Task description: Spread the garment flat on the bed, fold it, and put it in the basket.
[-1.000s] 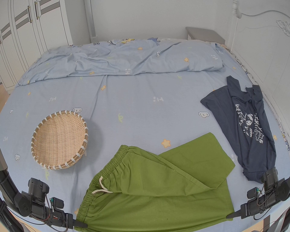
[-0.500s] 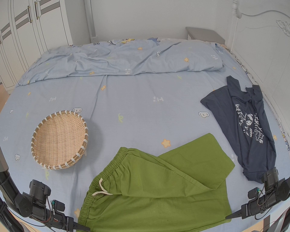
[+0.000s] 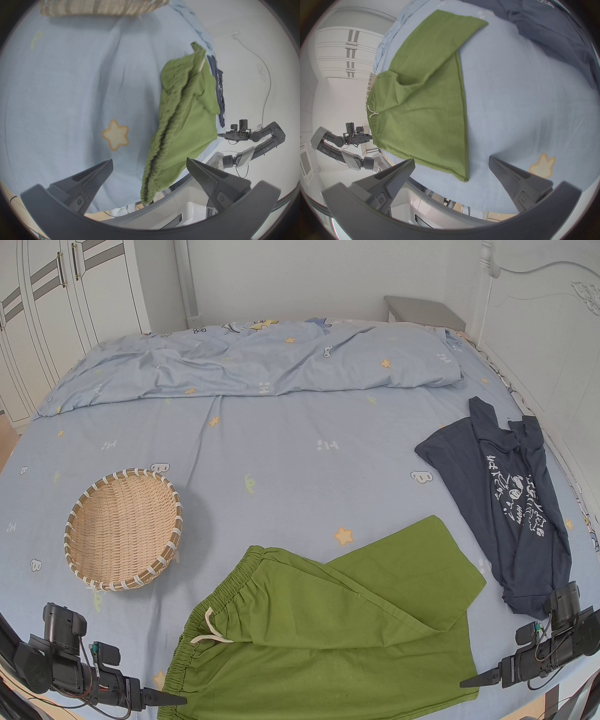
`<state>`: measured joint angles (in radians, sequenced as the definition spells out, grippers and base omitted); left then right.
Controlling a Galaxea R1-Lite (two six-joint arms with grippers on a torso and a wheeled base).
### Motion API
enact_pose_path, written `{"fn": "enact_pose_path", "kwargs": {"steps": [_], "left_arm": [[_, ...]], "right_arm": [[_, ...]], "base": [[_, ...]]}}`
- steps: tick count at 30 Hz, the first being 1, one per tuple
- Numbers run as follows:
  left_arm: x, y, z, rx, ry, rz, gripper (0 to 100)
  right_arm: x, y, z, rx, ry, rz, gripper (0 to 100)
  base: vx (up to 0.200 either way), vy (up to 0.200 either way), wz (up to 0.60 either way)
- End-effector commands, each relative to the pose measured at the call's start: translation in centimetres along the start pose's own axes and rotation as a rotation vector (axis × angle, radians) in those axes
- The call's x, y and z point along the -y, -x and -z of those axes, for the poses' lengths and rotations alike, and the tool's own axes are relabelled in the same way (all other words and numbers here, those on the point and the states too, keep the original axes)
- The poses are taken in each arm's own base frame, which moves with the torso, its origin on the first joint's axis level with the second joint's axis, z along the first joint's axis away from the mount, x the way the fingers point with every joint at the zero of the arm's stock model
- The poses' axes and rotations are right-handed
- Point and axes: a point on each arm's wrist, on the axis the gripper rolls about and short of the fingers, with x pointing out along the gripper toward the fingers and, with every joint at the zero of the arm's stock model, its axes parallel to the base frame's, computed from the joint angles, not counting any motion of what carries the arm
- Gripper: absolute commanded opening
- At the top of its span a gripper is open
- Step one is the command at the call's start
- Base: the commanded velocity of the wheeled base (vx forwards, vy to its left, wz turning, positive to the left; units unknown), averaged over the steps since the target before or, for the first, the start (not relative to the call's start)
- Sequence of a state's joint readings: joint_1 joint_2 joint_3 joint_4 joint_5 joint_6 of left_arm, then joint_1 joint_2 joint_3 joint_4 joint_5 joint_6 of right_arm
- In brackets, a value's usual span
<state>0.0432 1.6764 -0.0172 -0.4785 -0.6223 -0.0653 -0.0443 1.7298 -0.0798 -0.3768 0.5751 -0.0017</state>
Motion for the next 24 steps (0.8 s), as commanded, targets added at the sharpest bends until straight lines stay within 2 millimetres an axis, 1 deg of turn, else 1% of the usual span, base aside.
{"fn": "enact_pose_path", "kwargs": {"steps": [1,5,6,9,10,11,13,14,15,16,17,20,21,22,23,24], "left_arm": [[2.1,3.3,0.7,0.232,-0.065,0.025,100],[2.9,4.4,1.2,0.306,-0.105,0.034,100],[3.4,5.2,1.6,0.37,-0.141,0.044,100],[4.5,6.5,1.6,0.471,-0.159,0.089,100],[4.8,6.6,1.5,0.48,-0.161,0.102,100],[5.8,7.4,0.9,0.503,-0.173,0.163,100],[7.3,8.2,-0.2,0.514,-0.185,0.241,100],[7.3,8.2,-0.2,0.514,-0.185,0.241,100],[8.8,9.1,-1.7,0.53,-0.196,0.299,100],[9.3,9.3,-2.4,0.532,-0.197,0.315,100],[9.7,9.4,-3.1,0.53,-0.199,0.32,100],[9.7,9.4,-3.1,0.53,-0.199,0.32,100],[11.1,9.3,-7.9,0.533,-0.207,0.324,100],[11.2,8.9,-9.1,0.522,-0.202,0.322,100],[11.2,8.9,-9.1,0.522,-0.202,0.322,100],[11.4,7.4,-12.1,0.488,-0.193,0.315,100]], "right_arm": [[-1.0,1.5,-0.8,0.138,0.084,-0.028,100],[-0.9,1.8,-0.9,0.166,0.079,-0.042,100],[-0.8,2.1,-1.1,0.196,0.083,-0.037,100],[-1.1,2.6,-1.2,0.246,0.114,-0.04,100],[-1.1,2.7,-1.1,0.251,0.117,-0.041,100],[-1.3,3.1,-1.2,0.276,0.128,-0.042,100],[-1.4,3.5,-1.5,0.309,0.143,-0.037,100],[-1.4,3.5,-1.5,0.309,0.143,-0.037,100],[-1.6,3.9,-2.3,0.341,0.161,-0.033,100],[-1.7,4.1,-2.8,0.356,0.168,-0.029,100],[-1.8,4.3,-3.3,0.369,0.175,-0.03,100],[-1.8,4.3,-3.3,0.369,0.175,-0.03,100],[-2.6,5.4,-6.4,0.454,0.213,-0.034,100],[-2.8,5.7,-7.1,0.469,0.221,-0.036,100],[-2.8,5.7,-7.1,0.469,0.221,-0.036,100],[-3.2,6.3,-8.5,0.495,0.239,-0.04,100]], "base": [[0.0,0.0,0.0],[0.0,0.0,0.0],[0.0,0.0,0.0],[0.0,0.0,0.0],[0.0,0.0,0.0],[0.0,0.0,0.0],[0.0,0.0,0.0],[0.0,0.0,0.0],[0.0,0.0,0.0],[0.0,0.0,0.0],[0.0,0.0,0.0],[0.0,0.0,0.0],[0.0,0.0,0.0],[0.0,0.0,0.0],[0.0,0.0,0.0],[0.0,0.0,0.0]]}}
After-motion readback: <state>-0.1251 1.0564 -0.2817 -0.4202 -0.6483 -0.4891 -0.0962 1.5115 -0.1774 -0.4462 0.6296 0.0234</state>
